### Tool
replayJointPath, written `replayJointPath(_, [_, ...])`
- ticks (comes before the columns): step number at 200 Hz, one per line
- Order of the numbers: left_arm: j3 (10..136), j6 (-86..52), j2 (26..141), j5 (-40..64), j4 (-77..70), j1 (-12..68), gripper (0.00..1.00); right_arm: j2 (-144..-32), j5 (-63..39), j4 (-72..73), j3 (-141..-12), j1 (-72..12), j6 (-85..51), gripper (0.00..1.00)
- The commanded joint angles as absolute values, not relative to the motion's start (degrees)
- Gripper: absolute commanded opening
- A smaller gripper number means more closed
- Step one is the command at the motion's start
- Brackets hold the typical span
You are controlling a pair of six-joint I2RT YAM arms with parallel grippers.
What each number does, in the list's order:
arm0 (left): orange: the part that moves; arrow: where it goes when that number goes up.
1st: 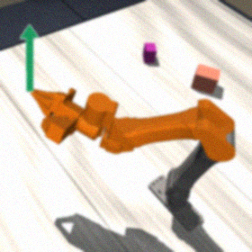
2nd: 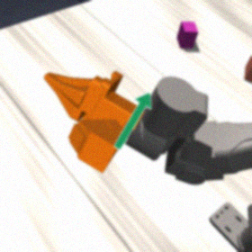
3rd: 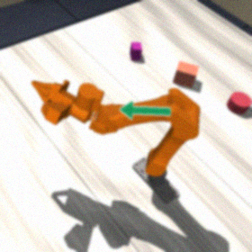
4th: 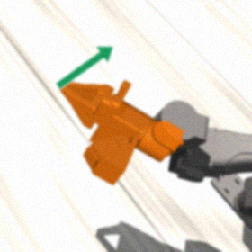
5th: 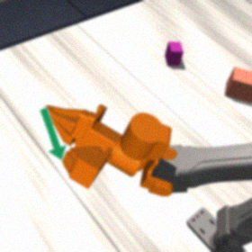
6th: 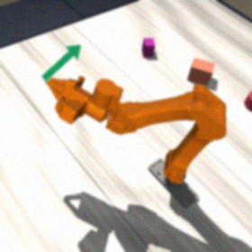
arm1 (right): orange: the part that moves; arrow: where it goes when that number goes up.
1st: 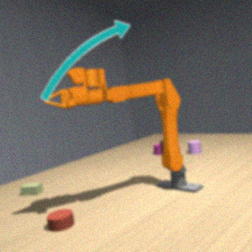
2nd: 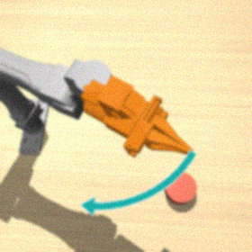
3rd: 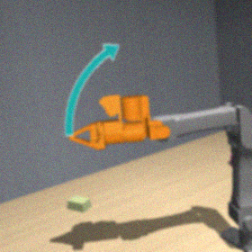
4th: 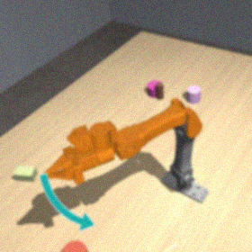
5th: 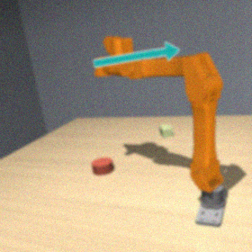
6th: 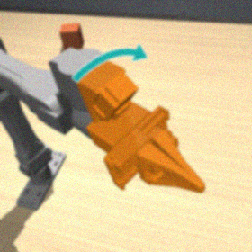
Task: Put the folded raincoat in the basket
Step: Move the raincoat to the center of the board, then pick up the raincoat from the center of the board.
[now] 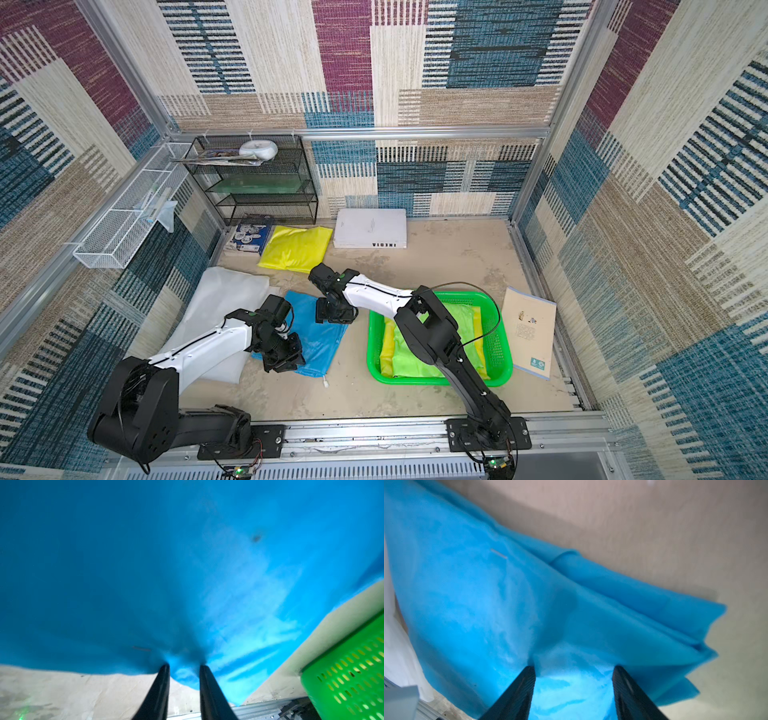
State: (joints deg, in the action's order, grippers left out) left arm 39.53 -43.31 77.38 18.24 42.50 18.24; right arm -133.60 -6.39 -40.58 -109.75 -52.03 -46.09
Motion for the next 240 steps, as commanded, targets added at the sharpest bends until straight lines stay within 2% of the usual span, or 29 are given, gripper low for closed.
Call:
replayJointPath(1, [40.3,-45.3,76.8,20.6,42.7,20.6,0.31,-137.3,-5.5,-42.8,-115.3,-50.9,-40.3,0.65])
replayJointPath(33, [45.4,-43.9,75.7,24.3,42.8,24.5,0.31,-143.3,-1.8,-52.5,-133.0,-50.4,-31.8,0.68])
replayJointPath(47, [48.4,-41.5,75.9,23.4,44.1,24.6,0.31,-143.2,-2.0,-55.4,-136.0,-49.7,-31.3,0.69])
replayJointPath(67, [52.4,-39.8,78.1,13.0,49.8,23.8,0.31,-138.4,-3.1,-54.4,-129.5,-49.5,-31.7,0.7])
replayJointPath(89, [52.3,-39.5,80.1,11.7,48.2,21.4,0.29,-132.4,-4.0,-50.1,-118.7,-49.4,-33.4,0.69])
replayJointPath(123, [52.1,-38.5,82.1,7.7,47.1,17.9,0.26,-130.0,-6.8,-47.6,-111.3,-49.4,-34.2,0.65])
replayJointPath(197, [50.3,-37.1,78.5,8.8,46.9,15.9,0.26,-133.8,-12.3,-43.6,-110.0,-49.3,-36.0,0.46])
replayJointPath(230, [50.7,-36.8,77.1,8.3,47.8,15.2,0.27,-134.6,-12.6,-43.0,-109.2,-49.2,-36.2,0.42])
replayJointPath(240, [50.8,-36.8,77.0,8.3,48.0,15.0,0.27,-134.6,-12.7,-42.8,-108.9,-49.2,-36.1,0.38])
